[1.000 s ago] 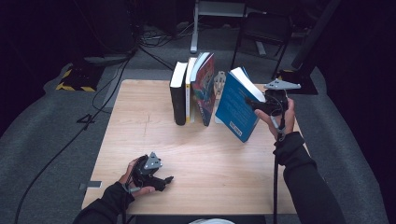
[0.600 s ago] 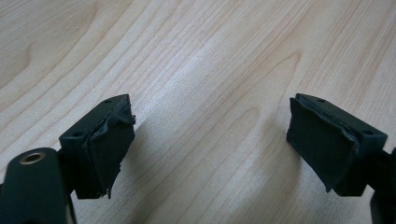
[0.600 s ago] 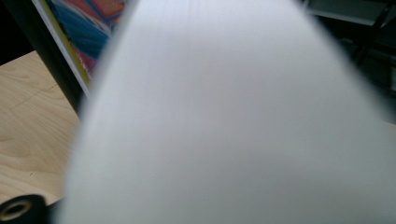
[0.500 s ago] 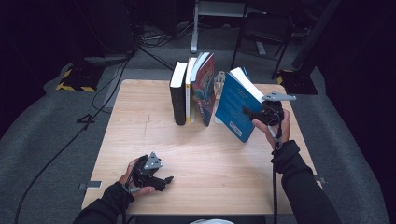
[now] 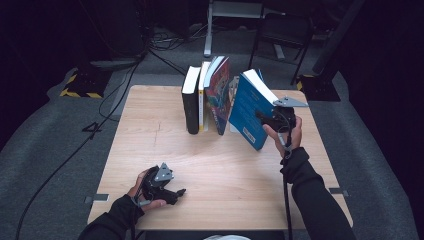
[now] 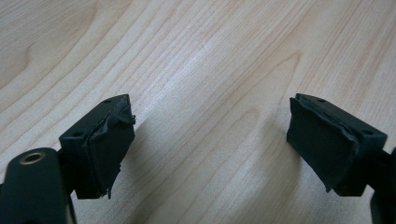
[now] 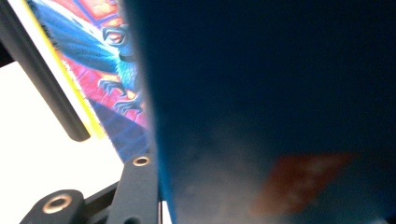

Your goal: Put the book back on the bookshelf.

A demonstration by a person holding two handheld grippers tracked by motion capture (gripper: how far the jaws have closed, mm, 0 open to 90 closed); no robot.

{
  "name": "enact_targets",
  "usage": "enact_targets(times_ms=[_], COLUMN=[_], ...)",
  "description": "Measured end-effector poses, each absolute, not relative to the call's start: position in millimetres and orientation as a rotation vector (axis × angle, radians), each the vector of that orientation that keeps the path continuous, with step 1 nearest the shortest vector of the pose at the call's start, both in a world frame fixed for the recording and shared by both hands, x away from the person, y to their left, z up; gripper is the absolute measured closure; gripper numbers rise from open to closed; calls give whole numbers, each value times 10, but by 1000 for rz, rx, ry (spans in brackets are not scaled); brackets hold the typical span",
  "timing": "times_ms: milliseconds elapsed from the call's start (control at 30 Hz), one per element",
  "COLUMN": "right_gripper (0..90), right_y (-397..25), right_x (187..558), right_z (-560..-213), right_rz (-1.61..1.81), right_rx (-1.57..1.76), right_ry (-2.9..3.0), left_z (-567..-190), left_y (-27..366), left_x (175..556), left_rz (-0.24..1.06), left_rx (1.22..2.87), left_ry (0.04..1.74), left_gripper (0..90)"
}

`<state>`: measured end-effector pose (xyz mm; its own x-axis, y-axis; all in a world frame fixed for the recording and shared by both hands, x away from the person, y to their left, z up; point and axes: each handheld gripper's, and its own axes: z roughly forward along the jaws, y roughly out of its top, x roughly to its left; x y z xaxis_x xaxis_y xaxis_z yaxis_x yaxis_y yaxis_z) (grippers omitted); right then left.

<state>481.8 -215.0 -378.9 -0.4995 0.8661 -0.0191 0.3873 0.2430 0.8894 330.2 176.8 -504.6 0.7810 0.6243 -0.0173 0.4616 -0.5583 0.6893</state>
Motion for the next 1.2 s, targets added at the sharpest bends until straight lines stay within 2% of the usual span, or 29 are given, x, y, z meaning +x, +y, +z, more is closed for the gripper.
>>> enact_targets(times_ms=[467,700,800,967,1200], right_gripper=[594,519,514,549,598], right_y=[-2042,-2108,-2170,-2255,-2247], right_x=[4963,4862,4790,4658,4671], right_z=[-3796,-3852,-3903,-4079,-4269], right_rz=[1209,1221,1248,1238,1233], right_rx=[1177,1139,1131,1110,1112], right_ry=[1957,1971,1976,2008,2030], left_z=[-5047,-5047,-5047,-5047,-5047], left_y=[1762,1761,1761,1760,1761], left_x=[3305,3303,3301,3301,3301], left_rz=[296,297,299,300,299], left_rx=[2264,2264,2264,2264,2264], left_ry=[799,798,800,800,800], left_gripper=[148,149,151,151,151])
